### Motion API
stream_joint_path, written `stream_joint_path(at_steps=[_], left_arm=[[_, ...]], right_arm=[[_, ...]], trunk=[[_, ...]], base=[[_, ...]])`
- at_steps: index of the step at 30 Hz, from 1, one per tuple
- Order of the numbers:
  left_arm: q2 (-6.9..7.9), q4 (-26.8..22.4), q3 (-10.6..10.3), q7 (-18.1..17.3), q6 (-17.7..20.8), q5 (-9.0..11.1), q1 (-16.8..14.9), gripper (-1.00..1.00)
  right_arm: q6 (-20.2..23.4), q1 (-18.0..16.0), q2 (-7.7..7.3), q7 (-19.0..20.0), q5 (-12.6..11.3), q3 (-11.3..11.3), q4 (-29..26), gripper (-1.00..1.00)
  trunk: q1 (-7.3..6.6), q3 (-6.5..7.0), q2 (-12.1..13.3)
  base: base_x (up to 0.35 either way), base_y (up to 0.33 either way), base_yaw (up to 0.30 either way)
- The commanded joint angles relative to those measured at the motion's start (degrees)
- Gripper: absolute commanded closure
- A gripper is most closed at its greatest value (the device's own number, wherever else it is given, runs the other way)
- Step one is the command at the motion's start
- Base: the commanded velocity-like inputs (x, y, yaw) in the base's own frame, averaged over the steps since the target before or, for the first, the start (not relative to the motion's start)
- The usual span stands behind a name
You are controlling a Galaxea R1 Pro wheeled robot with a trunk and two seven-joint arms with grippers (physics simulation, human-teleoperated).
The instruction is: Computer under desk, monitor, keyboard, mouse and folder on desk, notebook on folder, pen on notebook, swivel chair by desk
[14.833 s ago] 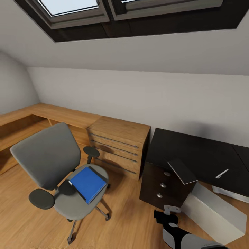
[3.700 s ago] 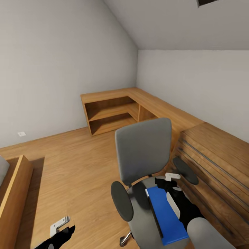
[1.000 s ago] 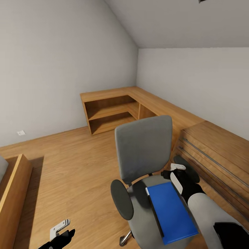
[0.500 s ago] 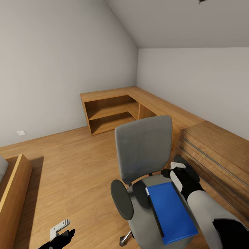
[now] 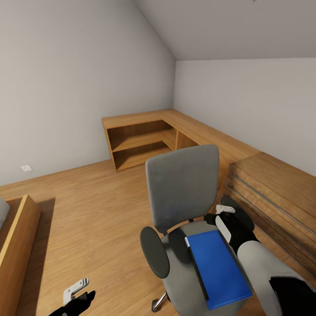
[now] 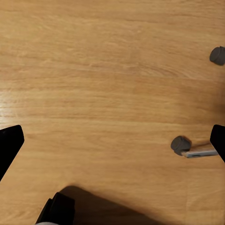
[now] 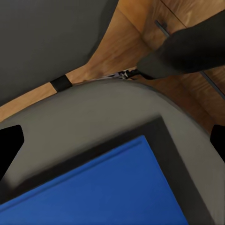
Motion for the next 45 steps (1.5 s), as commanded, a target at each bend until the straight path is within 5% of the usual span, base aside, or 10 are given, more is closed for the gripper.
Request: stream_joint_path(at_steps=[1, 7, 18, 39, 45], left_arm=[[-0.02, -0.1, 0.1, -0.1, 0.4, 0.4, 0.0, -1.00], [-0.05, -0.1, 0.1, -0.2, 0.4, 0.4, 0.0, -1.00], [-0.02, -0.1, 0.1, -0.1, 0.4, 0.4, 0.0, -1.00], [-0.02, -0.1, 0.1, -0.1, 0.4, 0.4, 0.0, -1.00], [-0.02, -0.1, 0.1, -0.1, 0.4, 0.4, 0.0, -1.00]], right_arm=[[0.2, 0.0, -0.01, -0.4, -0.6, 0.1, -0.1, -1.00], [0.2, -0.1, -0.05, -0.3, -0.6, 0.1, 0.0, -1.00], [-0.8, -0.1, -0.10, -0.3, -0.6, 0.1, 1.4, -1.00], [-1.0, -0.1, -0.14, -0.3, -0.6, 0.1, 1.9, -1.00], [-1.0, -0.1, -0.16, -0.3, -0.6, 0.1, 2.0, -1.00]], trunk=[[0.22, -0.23, -0.4], [1.54, -1.31, -2.8], [1.54, -1.31, -2.8], [6.15, -5.08, -11.3], [6.15, -5.08, -11.3]], base=[[0.000, 0.000, 0.000], [0.000, 0.000, 0.000], [0.000, 0.000, 0.000], [0.000, 0.000, 0.000], [0.000, 0.000, 0.000]])
